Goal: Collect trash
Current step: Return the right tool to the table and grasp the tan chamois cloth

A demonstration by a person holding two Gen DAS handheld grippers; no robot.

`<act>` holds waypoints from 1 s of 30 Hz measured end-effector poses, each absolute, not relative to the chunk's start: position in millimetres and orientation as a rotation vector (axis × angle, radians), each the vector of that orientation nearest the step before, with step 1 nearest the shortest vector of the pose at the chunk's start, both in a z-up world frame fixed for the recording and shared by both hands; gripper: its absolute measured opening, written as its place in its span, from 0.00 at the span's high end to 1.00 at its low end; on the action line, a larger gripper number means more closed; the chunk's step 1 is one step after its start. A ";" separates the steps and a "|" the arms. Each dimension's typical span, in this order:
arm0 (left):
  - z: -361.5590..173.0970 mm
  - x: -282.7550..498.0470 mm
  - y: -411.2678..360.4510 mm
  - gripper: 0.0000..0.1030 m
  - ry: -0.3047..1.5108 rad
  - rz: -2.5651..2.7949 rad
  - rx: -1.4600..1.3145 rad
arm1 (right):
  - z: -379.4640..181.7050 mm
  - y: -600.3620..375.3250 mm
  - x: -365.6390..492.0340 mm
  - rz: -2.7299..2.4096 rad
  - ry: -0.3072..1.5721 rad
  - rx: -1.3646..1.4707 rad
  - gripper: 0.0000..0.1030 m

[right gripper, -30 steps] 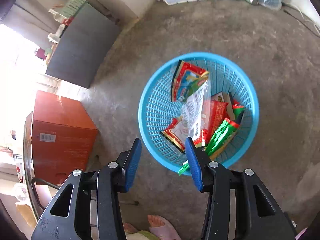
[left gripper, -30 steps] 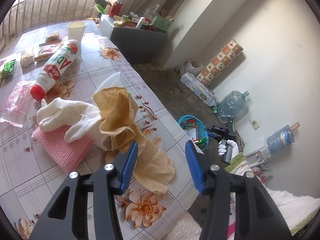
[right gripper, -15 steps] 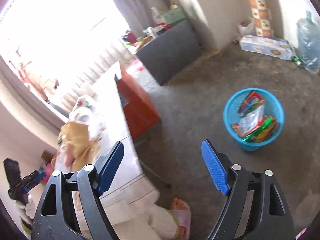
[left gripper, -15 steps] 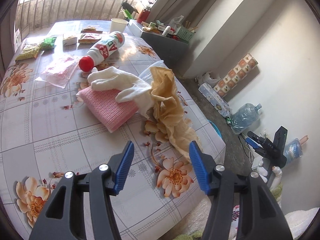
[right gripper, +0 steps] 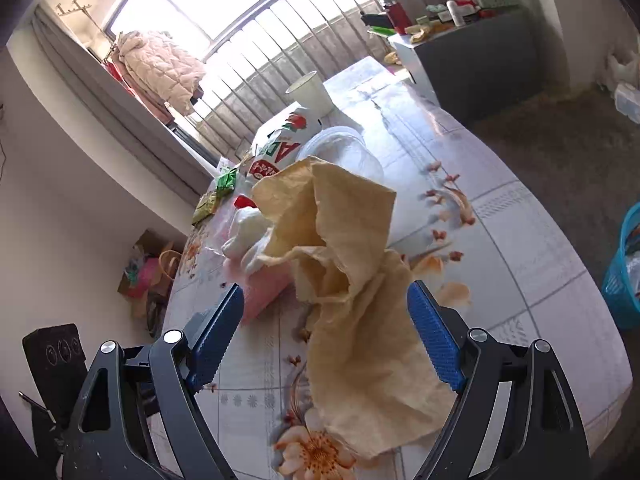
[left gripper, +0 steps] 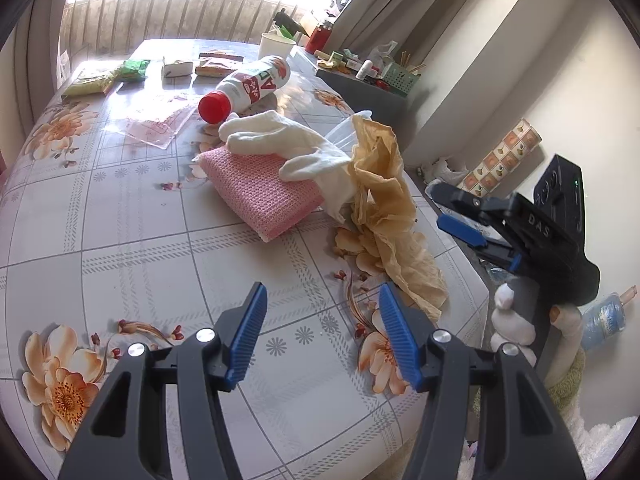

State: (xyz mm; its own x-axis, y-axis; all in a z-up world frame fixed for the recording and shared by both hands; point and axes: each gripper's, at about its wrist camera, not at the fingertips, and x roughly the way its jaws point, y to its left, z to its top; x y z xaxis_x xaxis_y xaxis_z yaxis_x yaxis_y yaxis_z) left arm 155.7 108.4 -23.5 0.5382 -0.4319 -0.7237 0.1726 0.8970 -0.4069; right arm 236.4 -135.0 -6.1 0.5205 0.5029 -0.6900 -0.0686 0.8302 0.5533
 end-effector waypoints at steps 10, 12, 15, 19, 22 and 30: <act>-33.1 163.6 109.3 0.45 0.950 -0.371 -0.291 | -15.8 -114.8 241.4 0.341 0.962 0.426 1.00; -35.1 166.2 109.4 0.45 0.956 -0.372 -0.296 | -3.1 -122.3 224.7 0.354 0.908 0.436 1.00; -34.4 169.5 105.5 0.45 0.953 -0.381 -0.294 | 8.8 -137.5 202.9 0.370 0.845 0.459 1.00; -32.3 171.4 94.8 0.45 0.943 -0.405 -0.276 | 17.6 -152.9 166.7 0.384 0.803 0.448 1.00; -35.4 173.0 84.8 0.45 0.954 -0.427 -0.269 | 13.8 -156.2 140.0 0.363 0.820 0.410 1.00; -49.0 181.4 45.9 0.45 1.005 -0.503 -0.256 | -24.4 -147.2 102.9 0.347 1.036 0.344 0.93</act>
State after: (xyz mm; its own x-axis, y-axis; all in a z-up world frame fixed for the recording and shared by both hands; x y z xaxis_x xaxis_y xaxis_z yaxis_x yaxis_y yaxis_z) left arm 181.4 45.9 -49.0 0.4350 -0.5140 -0.7393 0.2834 0.8575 -0.4294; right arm 102.9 -147.2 -24.4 0.4657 0.4353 -0.7705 -0.1165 0.8933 0.4342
